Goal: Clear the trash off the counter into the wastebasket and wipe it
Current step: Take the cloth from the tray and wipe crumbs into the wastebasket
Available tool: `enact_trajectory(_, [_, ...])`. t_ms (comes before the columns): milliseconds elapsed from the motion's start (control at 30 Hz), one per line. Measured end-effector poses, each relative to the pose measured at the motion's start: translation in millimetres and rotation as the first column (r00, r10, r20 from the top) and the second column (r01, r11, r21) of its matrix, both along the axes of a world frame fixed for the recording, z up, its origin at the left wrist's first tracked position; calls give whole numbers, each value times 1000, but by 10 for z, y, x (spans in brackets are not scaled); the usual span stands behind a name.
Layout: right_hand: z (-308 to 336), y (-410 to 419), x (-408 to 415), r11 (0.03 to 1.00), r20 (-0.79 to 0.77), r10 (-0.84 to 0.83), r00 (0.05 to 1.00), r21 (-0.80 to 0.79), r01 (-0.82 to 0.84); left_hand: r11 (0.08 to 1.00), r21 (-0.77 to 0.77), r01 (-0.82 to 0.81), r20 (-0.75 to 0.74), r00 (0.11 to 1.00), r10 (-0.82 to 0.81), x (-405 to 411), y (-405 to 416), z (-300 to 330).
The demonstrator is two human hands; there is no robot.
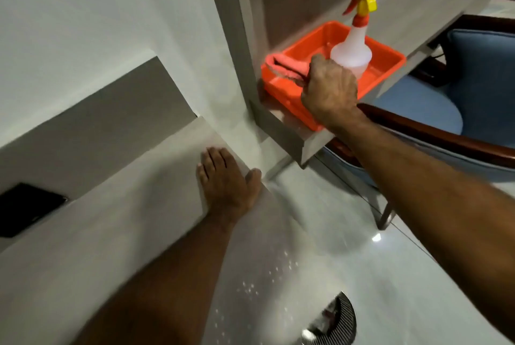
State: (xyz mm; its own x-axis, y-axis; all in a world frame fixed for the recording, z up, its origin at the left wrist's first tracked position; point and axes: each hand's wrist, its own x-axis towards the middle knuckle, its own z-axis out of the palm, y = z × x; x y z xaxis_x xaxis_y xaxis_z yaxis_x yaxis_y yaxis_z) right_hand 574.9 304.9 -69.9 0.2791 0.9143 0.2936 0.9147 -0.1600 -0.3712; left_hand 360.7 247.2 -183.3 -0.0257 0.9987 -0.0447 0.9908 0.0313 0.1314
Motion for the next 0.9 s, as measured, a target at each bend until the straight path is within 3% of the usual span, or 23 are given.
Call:
enact_trajectory(67, [23, -461, 29, 986, -88, -24, 996, 161, 38, 1000, 15, -5, 52, 999, 4, 1, -27, 71])
enact_trajectory(133, [-44, -1196, 56, 973, -284, -44, 958, 205, 106, 1000, 8, -6, 118, 993, 5, 24, -132, 208])
enact_trajectory(200, [-147, -1880, 96, 980, -488, -38, 872, 153, 128, 999, 33, -13, 198, 980, 6, 134, -397, 368])
enact_trajectory(267, [-375, -2576, 153, 984, -612, -51, 790, 105, 144, 983, 181, 12, 270, 961, -61, 347, -987, 520])
enact_trajectory(367, [-882, -3324, 201, 978, -674, -177, 717, -40, 204, 874, 456, 166, 389, 846, -364, 727, -2125, 501])
enact_trajectory(433, [-1374, -3737, 236, 962, -666, -271, 695, -173, 210, 831, 444, 335, 388, 764, -515, 977, -2906, 209])
enact_trajectory(500, [-1938, -4095, 253, 937, -628, -336, 702, -298, 182, 854, 292, 430, 404, 754, -518, 1142, -3513, -301])
enact_trajectory(600, [-2729, -4433, 261, 871, -533, -380, 756, -480, 99, 962, -113, 247, 449, 877, -172, 1133, -3942, -1241])
enact_trajectory(667, [-3256, -4545, 279, 812, -481, -426, 767, -577, 89, 920, -390, 29, 368, 921, 127, 1036, -4067, -1913])
enact_trajectory(733, [-3698, -4600, 262, 807, -466, -420, 779, -585, 86, 810, -549, -205, 196, 911, 363, 892, -4094, -2492])
enact_trajectory(800, [-4119, -4615, 223, 820, -474, -420, 774, -563, 101, 634, -663, -399, 20, 837, 547, 771, -4070, -3024])
enact_trajectory(900, [-4656, -4583, 136, 810, -452, -397, 799, -582, 73, 397, -785, -475, 2, 639, 769, 599, -3949, -3743])
